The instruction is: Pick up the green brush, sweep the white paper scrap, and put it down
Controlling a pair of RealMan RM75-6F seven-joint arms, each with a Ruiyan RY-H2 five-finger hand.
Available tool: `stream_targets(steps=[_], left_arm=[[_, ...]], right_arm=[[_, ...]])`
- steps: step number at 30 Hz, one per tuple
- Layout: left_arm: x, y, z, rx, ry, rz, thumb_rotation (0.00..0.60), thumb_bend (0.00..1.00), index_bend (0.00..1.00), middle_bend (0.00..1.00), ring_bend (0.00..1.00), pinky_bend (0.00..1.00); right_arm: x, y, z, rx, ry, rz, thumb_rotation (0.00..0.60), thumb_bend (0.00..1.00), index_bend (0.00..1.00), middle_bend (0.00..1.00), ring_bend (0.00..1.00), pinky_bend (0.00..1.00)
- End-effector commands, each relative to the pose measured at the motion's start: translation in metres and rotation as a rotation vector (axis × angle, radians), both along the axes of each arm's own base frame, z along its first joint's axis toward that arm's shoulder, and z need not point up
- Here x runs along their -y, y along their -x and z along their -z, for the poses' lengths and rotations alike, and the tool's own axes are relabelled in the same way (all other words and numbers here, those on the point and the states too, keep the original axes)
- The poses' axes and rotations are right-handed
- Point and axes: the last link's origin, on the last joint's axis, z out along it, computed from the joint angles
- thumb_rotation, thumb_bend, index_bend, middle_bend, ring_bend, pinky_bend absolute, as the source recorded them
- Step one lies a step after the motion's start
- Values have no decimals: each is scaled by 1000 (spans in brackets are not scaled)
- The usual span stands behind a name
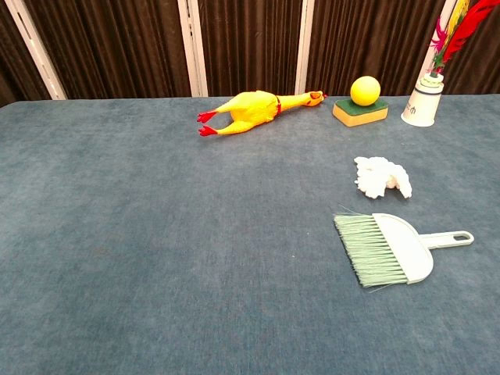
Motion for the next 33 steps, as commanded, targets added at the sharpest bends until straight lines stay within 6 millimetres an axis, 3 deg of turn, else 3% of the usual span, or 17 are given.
stream_targets(steps=[1, 14, 17, 20, 22, 24, 27, 33], left_arm=[[0, 0, 1, -2, 0, -1, 600, 9, 0, 0, 0, 0], [1, 1, -1, 1, -7, -8, 600, 10, 0, 0, 0, 0], [1, 1, -2, 7, -13, -5, 600, 10, 0, 0, 0, 0], [1, 0, -3, 12, -20, 2, 600, 9, 0, 0, 0, 0], [0, 0, -3, 13, -19, 5, 600, 10, 0, 0, 0, 0], [0, -1, -2, 10, -18, 12, 600, 10, 0, 0, 0, 0], [0, -1, -1, 7, -17, 14, 600, 10, 0, 0, 0, 0], [-1, 0, -3, 11, -19, 11, 600, 10, 0, 0, 0, 0]], right_arm=[[-1, 0, -1, 3, 0, 2, 600, 342, 0, 0, 0, 11], [5, -6, 4, 21, -13, -15, 600, 343, 0, 0, 0, 15], [10, -8, 8, -2, -25, -27, 600, 342, 0, 35, 81, 125], [19, -14, 14, -24, -47, -44, 600, 343, 0, 241, 322, 383], [25, -20, 19, -34, -64, -63, 600, 342, 0, 536, 628, 596], [33, -27, 27, -41, -86, -86, 600, 343, 0, 711, 797, 699], [39, -35, 44, -40, -133, -92, 600, 343, 37, 812, 885, 755], [52, -43, 73, -62, -194, -96, 600, 342, 189, 893, 957, 801]])
